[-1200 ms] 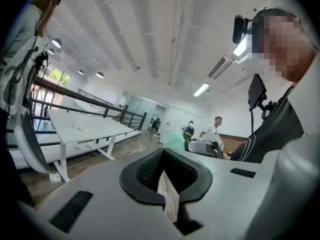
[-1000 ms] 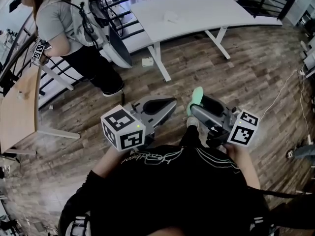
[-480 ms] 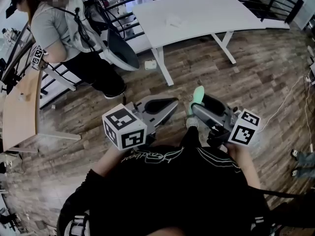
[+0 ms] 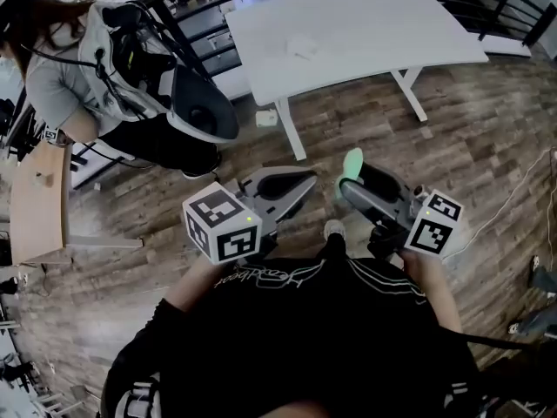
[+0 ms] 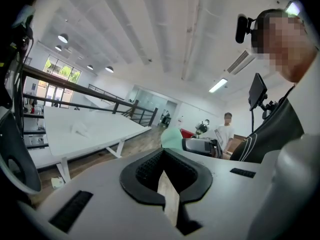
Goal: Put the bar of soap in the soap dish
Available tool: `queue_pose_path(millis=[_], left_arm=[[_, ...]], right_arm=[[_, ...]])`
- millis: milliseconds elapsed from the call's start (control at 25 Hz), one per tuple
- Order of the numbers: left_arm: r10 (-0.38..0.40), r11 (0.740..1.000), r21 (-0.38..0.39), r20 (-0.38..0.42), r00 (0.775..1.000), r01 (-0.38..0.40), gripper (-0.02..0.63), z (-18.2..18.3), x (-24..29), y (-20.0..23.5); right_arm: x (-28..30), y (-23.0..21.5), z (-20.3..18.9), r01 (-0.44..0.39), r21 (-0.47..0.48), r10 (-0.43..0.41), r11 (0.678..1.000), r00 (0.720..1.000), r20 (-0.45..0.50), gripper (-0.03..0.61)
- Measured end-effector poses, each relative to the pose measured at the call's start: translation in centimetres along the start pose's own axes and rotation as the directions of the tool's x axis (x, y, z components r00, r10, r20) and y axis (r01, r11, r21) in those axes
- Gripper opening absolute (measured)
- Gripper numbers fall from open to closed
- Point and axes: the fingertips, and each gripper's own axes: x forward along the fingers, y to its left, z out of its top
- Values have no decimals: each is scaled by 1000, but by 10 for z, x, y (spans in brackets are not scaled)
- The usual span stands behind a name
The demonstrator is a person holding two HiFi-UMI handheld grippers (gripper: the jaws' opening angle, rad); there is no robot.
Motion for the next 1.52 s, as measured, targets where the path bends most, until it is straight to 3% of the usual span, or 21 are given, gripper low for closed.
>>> queue_pose_path(millis=[280, 680, 960, 1240, 1520], left_arm=[[61, 998, -27, 4, 998, -61, 8, 43, 83, 52], [67, 998, 4, 11, 998, -67, 8, 91, 180, 93], [108, 994, 30, 43, 993, -110, 8, 95, 185, 80], [148, 988, -40, 46, 988, -146, 8, 93, 162, 135], [158, 986, -61, 60, 986, -155, 8, 85, 166, 144]], right_arm=[[-5, -84, 70, -31, 5, 31, 1000, 999, -12, 225], [-17, -164, 135, -35, -24, 34, 999, 999, -34, 225], [-32, -169, 143, -54, -36, 53, 998, 998, -39, 225], [18, -192, 136, -52, 10, 52, 999, 996, -78, 225], [25, -200, 131, -61, 5, 61, 998, 993, -103, 225]])
